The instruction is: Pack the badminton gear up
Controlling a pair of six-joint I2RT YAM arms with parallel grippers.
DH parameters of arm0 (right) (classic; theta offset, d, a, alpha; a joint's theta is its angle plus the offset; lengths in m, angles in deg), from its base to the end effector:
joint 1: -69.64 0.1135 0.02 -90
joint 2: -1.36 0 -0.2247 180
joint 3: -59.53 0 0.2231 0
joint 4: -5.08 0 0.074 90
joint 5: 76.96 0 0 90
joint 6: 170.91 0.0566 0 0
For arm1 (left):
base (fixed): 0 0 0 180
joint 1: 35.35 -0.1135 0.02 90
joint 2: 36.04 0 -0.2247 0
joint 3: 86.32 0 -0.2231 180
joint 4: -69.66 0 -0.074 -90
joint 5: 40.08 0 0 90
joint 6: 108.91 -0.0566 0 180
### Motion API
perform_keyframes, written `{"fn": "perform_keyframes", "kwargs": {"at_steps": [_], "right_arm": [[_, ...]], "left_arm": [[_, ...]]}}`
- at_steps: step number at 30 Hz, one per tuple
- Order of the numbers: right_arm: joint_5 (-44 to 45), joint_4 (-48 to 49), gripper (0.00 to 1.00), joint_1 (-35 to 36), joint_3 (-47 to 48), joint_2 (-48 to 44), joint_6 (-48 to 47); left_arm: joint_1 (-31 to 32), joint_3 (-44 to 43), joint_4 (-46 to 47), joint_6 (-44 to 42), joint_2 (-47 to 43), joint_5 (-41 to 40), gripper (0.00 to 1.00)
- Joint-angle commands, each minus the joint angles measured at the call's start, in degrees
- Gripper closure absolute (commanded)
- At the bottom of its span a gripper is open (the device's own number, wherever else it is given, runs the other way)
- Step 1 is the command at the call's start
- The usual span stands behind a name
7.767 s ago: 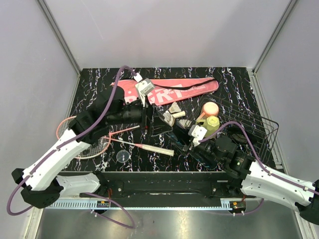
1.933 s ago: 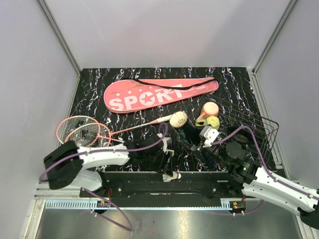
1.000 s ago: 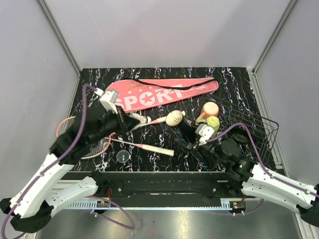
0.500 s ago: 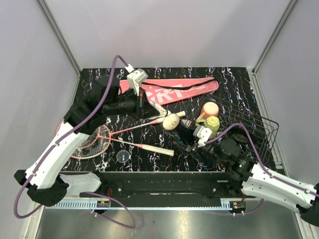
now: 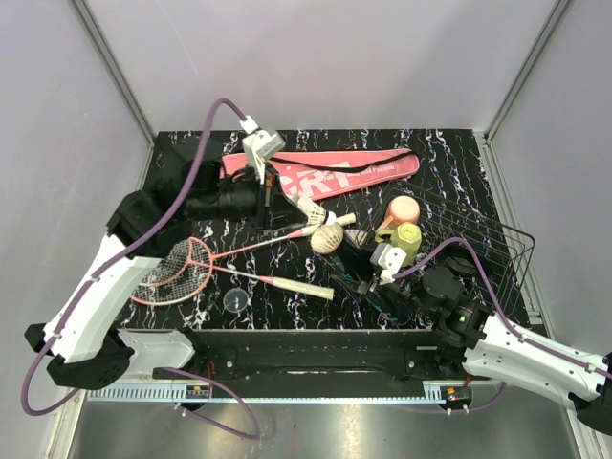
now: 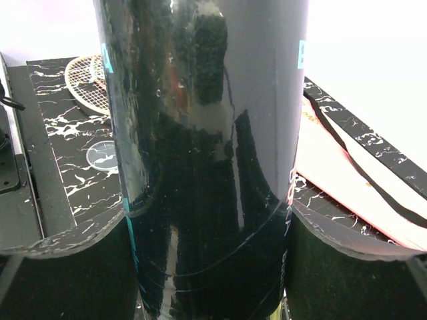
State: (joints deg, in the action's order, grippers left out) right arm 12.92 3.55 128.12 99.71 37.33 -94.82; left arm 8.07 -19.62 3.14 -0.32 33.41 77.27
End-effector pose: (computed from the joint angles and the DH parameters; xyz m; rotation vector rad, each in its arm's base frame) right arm 0.0998 0.1630 0.2680 -0.9206 1.2551 0.6200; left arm 0.1395 -0.1678 0.4306 0.7780 1.9631 -1.1498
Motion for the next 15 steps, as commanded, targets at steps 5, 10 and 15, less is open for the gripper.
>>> {"fn": "perform_keyframes", "kwargs": {"at_steps": [5,10,15], "right_arm": [[0.3,-3.16,0.59,0.32,-0.32,0.42,1.25],[-2.25,-2.29,0.59,0.23,-0.67,-0.02,0.82],[-3.48,-2.12,0.59,0.23,-0.32,0.94,0.2]], "left_arm": [[0.35,-7.69,-5.68,-5.49,0.68,0.49,1.0],[0.44,-7.78,-9.73,-9.18,0.6,-0.02,1.0],[0.61,-5.5,-9.73,-10.94,-0.19,5.33,1.0]]}}
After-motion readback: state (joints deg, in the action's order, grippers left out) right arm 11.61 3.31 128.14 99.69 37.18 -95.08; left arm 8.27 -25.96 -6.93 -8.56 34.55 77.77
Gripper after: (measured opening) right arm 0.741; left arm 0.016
